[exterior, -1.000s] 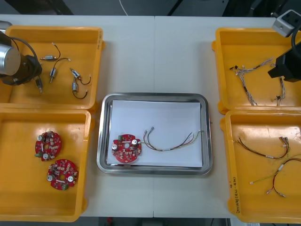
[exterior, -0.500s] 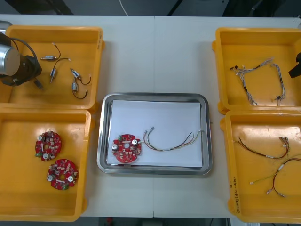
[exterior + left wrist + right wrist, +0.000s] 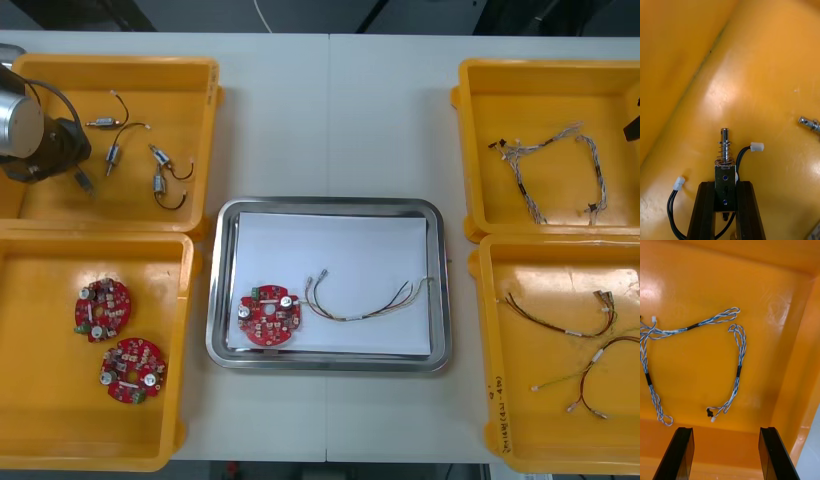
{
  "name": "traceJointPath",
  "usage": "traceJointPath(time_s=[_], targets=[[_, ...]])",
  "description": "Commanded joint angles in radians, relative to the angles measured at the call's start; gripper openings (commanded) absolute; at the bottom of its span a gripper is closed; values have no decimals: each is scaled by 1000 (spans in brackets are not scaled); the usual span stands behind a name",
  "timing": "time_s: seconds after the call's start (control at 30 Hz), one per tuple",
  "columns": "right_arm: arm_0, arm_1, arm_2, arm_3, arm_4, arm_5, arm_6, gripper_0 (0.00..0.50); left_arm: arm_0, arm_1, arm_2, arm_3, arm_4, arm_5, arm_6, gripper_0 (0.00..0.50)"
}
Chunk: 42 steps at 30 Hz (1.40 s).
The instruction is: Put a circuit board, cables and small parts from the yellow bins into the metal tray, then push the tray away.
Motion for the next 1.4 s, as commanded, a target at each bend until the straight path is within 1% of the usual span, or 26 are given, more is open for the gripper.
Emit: traceJointPath(time_s=[0.03, 0.1, 0.2, 0.37, 0.6, 0.8, 0.83, 0.87, 0.9, 0.93, 1.0, 1.07, 1.13, 1.3, 1.4], targets=[[-61, -48, 1, 54, 11, -73, 24, 500, 8, 10, 62, -92, -10, 102, -46, 0], [-78, -48, 19, 96, 11, -100, 25, 500, 8, 15, 76, -119, -15, 140, -46, 0], [-117, -48, 49, 204, 11, -145, 30, 500, 8, 25, 101, -175, -16, 212, -46, 1], [-163, -43, 53, 319, 8, -189, 37, 500, 8, 39, 135, -256, -15, 309, -46, 1], [-169, -31, 56, 394, 8, -261, 54, 500, 8, 42, 159, -383, -15, 465, -38, 1], [-173, -29, 56, 485, 7, -341, 82, 500, 8, 42, 161, -529, -7, 628, -23, 1], [-173, -29, 56, 485, 7, -341, 82, 500, 8, 42, 161, -529, -7, 628, -23, 1], [-173, -29, 61, 495, 7, -355, 88, 500, 8, 41, 161, -572, 0, 669, -19, 2], [-173, -29, 64, 498, 7, -361, 90, 500, 8, 39, 159, -584, 5, 680, -16, 1], [-175, -29, 73, 515, 4, -381, 93, 500, 8, 36, 159, -627, 17, 715, -10, 3], [-180, -29, 81, 540, -4, -406, 93, 500, 8, 28, 161, -662, 26, 744, -3, 3], [-192, -29, 84, 595, -26, -450, 96, 500, 8, 16, 159, -713, 39, 783, 8, 2], [-207, -29, 84, 644, -29, -484, 100, 500, 8, 5, 159, -754, 48, 813, 13, 2], [-250, -29, 84, 742, -27, -525, 105, 500, 7, -35, 159, -840, 88, 864, 23, 3], [-252, -26, 82, 761, -32, -539, 105, 500, 7, -64, 158, -888, 105, 876, 34, 3]])
